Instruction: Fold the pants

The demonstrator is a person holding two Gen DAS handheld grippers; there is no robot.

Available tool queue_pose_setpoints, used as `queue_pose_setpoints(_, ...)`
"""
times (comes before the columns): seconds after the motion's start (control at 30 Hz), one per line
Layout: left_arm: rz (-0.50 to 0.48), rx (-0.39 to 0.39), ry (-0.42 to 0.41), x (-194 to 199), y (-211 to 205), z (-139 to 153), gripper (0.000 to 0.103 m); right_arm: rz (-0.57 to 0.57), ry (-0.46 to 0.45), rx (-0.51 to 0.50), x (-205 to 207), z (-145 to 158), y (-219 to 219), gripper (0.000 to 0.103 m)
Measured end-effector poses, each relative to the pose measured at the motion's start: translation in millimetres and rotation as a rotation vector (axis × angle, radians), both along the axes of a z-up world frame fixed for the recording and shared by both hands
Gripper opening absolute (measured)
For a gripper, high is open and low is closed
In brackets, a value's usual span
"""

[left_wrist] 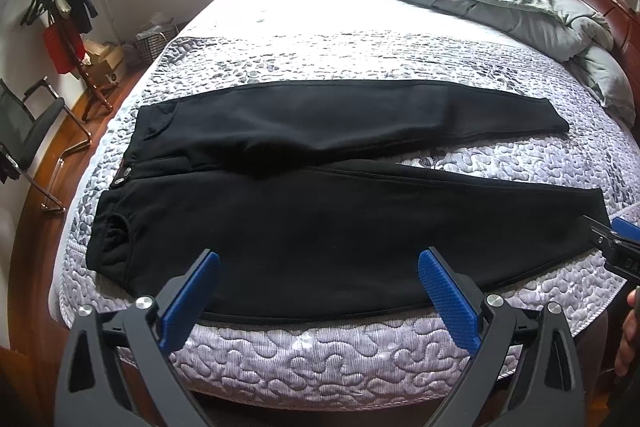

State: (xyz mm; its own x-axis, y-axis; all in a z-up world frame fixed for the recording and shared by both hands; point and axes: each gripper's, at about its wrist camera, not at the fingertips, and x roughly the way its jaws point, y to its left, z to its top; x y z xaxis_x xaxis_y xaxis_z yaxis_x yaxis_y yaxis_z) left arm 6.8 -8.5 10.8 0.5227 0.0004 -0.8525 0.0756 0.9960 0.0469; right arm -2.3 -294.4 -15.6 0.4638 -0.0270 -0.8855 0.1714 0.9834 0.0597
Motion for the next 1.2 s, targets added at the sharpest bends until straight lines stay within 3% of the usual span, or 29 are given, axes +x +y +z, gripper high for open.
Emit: queue_pose_setpoints(1.2,-0.009,0.006,0.005,6.1,-4.3,-1.6,0.099,0.000,0.007,0.017,6.6,-7.6,-3.8,0.100)
